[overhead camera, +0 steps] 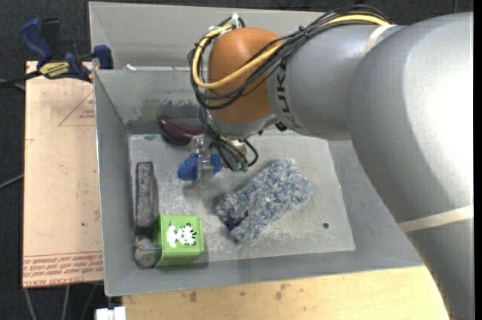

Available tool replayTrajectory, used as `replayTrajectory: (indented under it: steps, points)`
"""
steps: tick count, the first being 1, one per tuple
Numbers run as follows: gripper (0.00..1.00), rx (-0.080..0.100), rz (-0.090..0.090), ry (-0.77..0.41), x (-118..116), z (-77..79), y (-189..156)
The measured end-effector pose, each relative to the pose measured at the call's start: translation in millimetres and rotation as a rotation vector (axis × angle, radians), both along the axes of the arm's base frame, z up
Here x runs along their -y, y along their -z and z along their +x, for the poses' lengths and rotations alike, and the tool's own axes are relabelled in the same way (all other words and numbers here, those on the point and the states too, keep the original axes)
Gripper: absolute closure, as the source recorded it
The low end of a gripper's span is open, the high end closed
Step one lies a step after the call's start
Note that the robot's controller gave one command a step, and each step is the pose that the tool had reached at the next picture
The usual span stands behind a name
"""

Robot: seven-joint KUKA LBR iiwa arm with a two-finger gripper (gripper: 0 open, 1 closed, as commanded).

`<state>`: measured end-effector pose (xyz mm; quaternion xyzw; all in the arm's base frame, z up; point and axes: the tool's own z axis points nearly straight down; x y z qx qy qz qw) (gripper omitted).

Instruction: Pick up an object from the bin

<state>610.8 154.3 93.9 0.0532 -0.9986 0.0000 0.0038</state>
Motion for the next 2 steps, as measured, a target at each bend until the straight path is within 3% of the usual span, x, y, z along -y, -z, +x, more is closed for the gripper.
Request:
replayTrajectory:
  steps: [2]
  points:
    - [1.0,0.013,0.003,0.001,-0.8,3.1,-25.7]
